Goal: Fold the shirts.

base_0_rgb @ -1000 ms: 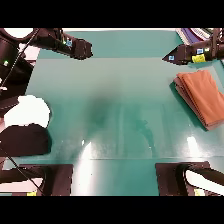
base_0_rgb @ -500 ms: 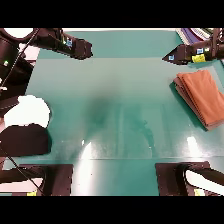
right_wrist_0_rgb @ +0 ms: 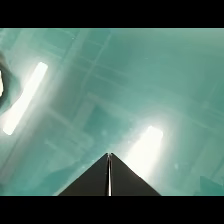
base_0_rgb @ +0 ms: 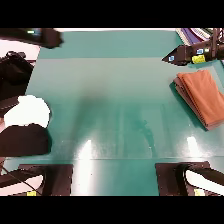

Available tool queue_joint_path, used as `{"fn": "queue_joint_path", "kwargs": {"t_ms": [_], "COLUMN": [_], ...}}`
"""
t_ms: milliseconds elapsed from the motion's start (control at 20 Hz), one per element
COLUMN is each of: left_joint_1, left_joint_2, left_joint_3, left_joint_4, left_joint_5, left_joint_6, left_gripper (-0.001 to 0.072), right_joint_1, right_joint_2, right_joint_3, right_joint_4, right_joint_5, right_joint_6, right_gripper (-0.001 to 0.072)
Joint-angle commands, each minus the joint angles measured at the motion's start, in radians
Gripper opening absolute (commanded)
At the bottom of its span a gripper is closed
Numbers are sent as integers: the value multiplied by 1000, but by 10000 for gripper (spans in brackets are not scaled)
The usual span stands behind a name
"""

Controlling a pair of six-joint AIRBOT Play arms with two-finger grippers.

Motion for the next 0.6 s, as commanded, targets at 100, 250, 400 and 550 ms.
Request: {"fn": "queue_joint_path", "kwargs": {"t_ms": [100, 250, 400, 550], "left_joint_1": [230, 344, 432, 468], "left_joint_2": [53, 53, 53, 51], "left_joint_3": [-55, -283, -590, -805], "left_joint_4": [177, 302, 299, 300], "left_joint_5": [-264, -231, -34, 208], "left_joint_6": [-1, -117, -119, -145], "left_gripper": [169, 712, 712, 713], "right_joint_1": [1, 2, 3, 3], "right_joint_2": [1, 1, 1, 1], "right_joint_3": [1, 1, 1, 1], "right_joint_4": [0, 0, 1, 1], "right_joint_5": [5, 6, 6, 7], "right_joint_6": [0, 0, 0, 0], "right_gripper": [18, 18, 18, 18]}}
